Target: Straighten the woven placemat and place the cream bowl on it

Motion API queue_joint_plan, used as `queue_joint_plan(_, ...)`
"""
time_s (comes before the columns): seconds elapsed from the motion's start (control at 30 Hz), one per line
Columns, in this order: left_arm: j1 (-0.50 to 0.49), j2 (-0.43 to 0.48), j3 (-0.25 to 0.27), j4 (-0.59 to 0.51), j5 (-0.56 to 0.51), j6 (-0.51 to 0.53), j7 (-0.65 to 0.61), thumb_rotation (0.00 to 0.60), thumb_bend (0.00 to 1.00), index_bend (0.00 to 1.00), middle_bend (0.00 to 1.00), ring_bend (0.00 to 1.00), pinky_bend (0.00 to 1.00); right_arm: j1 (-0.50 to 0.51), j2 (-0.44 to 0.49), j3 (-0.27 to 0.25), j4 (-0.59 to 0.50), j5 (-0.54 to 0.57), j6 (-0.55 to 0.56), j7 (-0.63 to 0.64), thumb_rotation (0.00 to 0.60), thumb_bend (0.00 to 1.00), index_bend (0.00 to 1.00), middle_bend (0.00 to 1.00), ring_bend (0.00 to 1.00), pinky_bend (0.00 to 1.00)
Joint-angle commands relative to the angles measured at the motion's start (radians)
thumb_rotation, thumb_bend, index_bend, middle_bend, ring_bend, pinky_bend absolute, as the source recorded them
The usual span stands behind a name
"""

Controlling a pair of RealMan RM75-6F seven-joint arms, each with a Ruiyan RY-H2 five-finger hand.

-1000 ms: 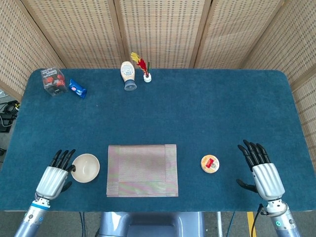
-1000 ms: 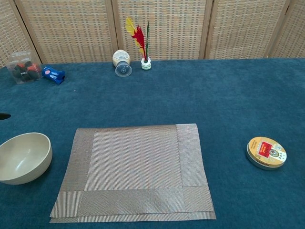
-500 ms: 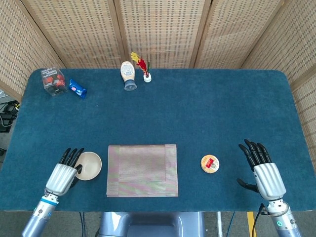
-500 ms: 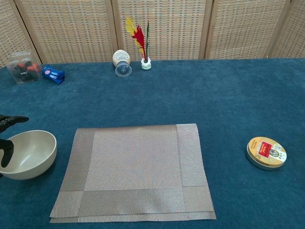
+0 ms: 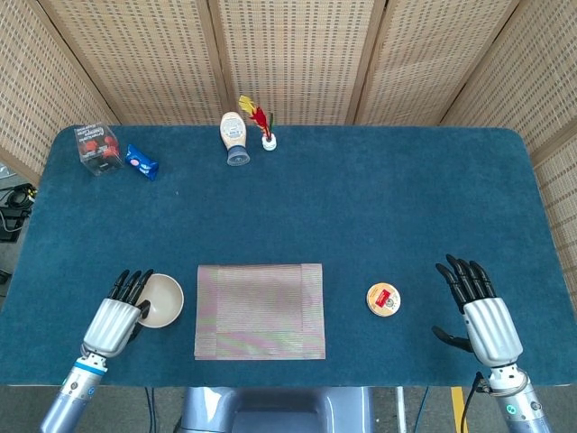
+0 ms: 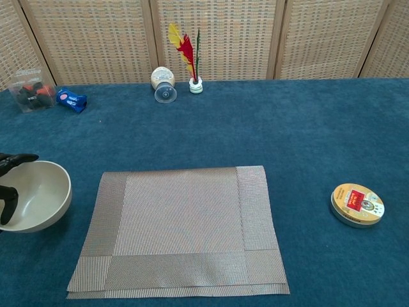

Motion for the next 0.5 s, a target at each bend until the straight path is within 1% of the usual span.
queue_joint_plan(0.03,-0.02,0.024,-0.028,-0.031,-0.004,0.006,0.012,0.6,0.47,0.63,0.0,0.0,0.0,0.0,0.002,0.001,0.0,0.003,0.0,0.002,0.6,0.23,0.03,0.0,0.0,0.0)
queue_joint_plan(0.2,-0.071,0.066,-0.09,-0.095,-0.04,-0.026,0.029,0.6,0.47,0.62,0.0,0.0,0.0,-0.001,0.007,0.004,0.0,0.006,0.003,0.01,0.6,0.23,0.03,0.0,0.0,0.0)
queue_joint_plan(0.33,-0.124,0.093,-0.149,-0.137,-0.089,-0.08,0.021,0.6,0.46,0.62,0.0,0.0,0.0,0.0,0.008,0.007,0.004,0.014,-0.001,0.015,0.6,0.23,0.03,0.0,0.0,0.0)
queue_joint_plan(0.4,-0.142,0.097,-0.166,-0.144,-0.106,-0.1,0.014,0.6,0.46,0.61,0.0,0.0,0.0,0.001,0.007,0.009,0.006,0.018,-0.004,0.015,0.6,0.23,0.03,0.0,0.0,0.0)
queue_joint_plan(0.5,-0.19,0.096,-0.209,-0.132,-0.156,-0.157,0.011,0.6,0.46,0.61,0.0,0.0,0.0,0.004,0.005,0.012,0.011,0.03,-0.014,0.014,0.6,0.23,0.03,0.0,0.0,0.0)
